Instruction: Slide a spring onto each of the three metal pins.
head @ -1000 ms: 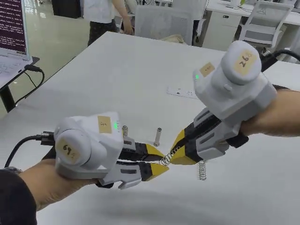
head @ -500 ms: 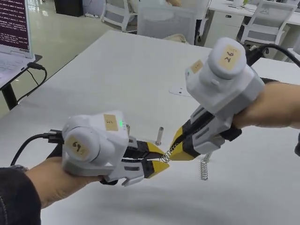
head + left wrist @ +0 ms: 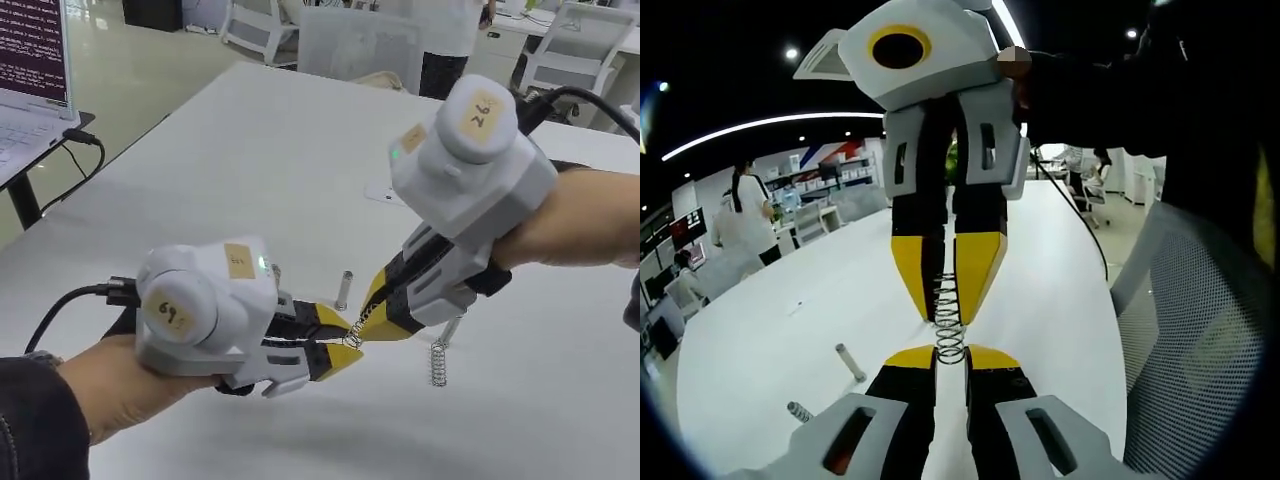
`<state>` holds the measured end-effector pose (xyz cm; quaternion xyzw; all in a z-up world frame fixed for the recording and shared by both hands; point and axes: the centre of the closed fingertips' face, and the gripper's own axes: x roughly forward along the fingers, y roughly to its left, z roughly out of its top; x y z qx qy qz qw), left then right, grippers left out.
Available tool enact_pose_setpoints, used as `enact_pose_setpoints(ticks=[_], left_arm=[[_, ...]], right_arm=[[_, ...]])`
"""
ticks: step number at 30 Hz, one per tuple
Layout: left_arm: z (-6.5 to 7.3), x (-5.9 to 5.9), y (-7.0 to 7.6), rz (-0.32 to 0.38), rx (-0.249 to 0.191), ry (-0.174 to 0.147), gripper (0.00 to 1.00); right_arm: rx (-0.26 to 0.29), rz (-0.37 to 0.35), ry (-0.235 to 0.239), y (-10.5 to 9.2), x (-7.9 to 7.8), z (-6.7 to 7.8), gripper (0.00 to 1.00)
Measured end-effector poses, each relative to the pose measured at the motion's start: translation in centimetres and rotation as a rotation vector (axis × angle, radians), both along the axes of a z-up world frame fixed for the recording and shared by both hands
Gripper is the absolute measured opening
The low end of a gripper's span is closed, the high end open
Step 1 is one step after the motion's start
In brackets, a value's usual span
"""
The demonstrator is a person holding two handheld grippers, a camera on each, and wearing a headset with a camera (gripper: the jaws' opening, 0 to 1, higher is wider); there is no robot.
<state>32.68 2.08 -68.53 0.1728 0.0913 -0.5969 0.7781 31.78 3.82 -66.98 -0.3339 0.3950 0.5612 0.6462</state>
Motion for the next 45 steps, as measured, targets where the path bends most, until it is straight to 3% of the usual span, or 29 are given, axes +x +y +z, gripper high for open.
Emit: enact_pose_setpoints(ticks=[18,25,35,38,45], left_arm=[[-0.2,0.1,0.0,0.007,-0.002,0.012,0.04],[-0.5,0.2,0.5,0.009,0.013,0.014,0.08],[-0.5,0.5,1.5,0.035,0.007,0.043,0.18],[-0.8,0.6,1.9,0.044,0.01,0.051,0.23],[-1.4,0.7,2.7,0.063,0.015,0.068,0.36]], right_arm=[[-0.005,0.009,0.0,0.4,0.2,-0.1,0.08],[-0.02,-0.007,-0.018,-0.3,1.2,0.0,0.08],[-0.02,-0.02,-0.027,-0.5,2.3,0.1,0.08],[-0.016,-0.029,-0.031,-0.5,3.2,0.2,0.08],[-0.013,-0.04,-0.041,-0.8,3.8,0.3,0.08]])
